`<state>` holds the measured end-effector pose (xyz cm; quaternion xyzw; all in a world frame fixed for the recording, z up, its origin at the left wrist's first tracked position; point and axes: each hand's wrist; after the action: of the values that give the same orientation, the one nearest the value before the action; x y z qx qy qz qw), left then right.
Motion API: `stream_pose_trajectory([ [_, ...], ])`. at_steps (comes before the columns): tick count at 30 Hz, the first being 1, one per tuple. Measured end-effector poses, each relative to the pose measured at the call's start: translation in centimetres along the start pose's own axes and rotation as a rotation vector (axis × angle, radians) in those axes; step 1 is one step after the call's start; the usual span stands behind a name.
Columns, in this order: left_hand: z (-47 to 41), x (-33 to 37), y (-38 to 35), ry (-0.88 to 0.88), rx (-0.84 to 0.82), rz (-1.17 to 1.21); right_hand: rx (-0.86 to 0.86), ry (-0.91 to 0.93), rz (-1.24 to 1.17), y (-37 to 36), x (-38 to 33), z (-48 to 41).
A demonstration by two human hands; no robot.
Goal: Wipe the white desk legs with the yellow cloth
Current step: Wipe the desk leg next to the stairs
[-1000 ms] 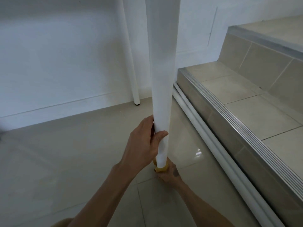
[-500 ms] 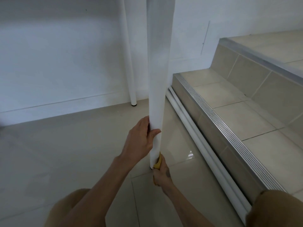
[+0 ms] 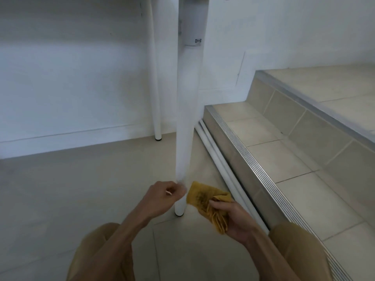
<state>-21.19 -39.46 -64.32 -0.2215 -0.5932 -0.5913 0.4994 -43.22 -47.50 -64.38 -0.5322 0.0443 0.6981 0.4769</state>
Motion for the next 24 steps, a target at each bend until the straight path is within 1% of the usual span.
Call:
stream_pose_trajectory([
  [2,1.0,0.8,-0.3,0.035,-0.142,0.217,-0.046,0.023,-0.032,-0.1,-0.8,0.8],
  [3,1.3,1.2,-0.5,0.029,-0.192,0.276,-0.068,0.034,-0.021,-0.4,-1.1,1.0],
  [5,1.7,2.0,-0.9,-0.034,-0.235,0.313,-0.076,0.054,0.033,-0.7,-1.3,1.0],
  [7,2.0,2.8,-0.9,-0.084,-0.202,0.332,-0.039,0.073,0.089,-0.4,-1.0,0.5],
  [9,2.3,3.3,-0.8,-0.091,-0.136,0.376,-0.017,0.1,0.125,-0.1,-0.8,0.1],
  [11,2.6,4.1,-0.7,-0.051,-0.073,0.454,0.021,0.101,0.146,0.4,0.0,-0.2],
  [13,2.8,5.0,-0.5,0.015,-0.013,0.506,0.124,0.131,0.275,0.5,1.0,-0.5],
  [14,2.9,5.4,-0.4,0.054,0.012,0.52,0.236,0.18,0.405,0.3,1.4,-0.6],
  [15,2.9,5.6,-0.3,0.086,0.038,0.526,0.378,0.278,0.557,-0.2,1.8,-0.6],
  [16,3.0,5.9,-0.2,0.113,0.062,0.529,0.481,0.417,0.684,-0.9,2.0,-0.4],
  [17,3.0,6.1,-0.1,0.125,0.076,0.524,0.51,0.562,0.755,-1.5,2.0,-0.3],
  [18,3.0,6.2,0.0,0.136,0.071,0.528,0.471,0.657,0.797,-2.1,1.9,-0.3],
  [19,2.9,6.4,-0.1,0.138,0.044,0.545,0.408,0.698,0.827,-2.8,1.8,-0.1],
  [20,3.0,6.7,-0.1,0.139,-0.001,0.568,0.348,0.698,0.831,-3.4,1.7,0.2],
  [21,3.1,7.0,-0.2,0.134,-0.059,0.592,0.327,0.68,0.816,-3.9,1.4,0.4],
  [22,3.2,7.3,-0.3,0.137,-0.101,0.61,0.343,0.675,0.792,-4.2,1.2,0.5],
  [24,3.3,7.6,-0.4,0.152,-0.119,0.613,0.413,0.69,0.771,-4.1,0.9,0.7],
])
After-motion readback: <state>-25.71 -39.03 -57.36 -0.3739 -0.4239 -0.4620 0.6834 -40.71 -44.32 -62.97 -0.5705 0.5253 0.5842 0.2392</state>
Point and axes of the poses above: each hand's wrist, its own z-axis away from the middle knuckle, its own y-axis out of the back of the hand, x = y × z, and after that the axes turned 5 degrees about z, right-handed
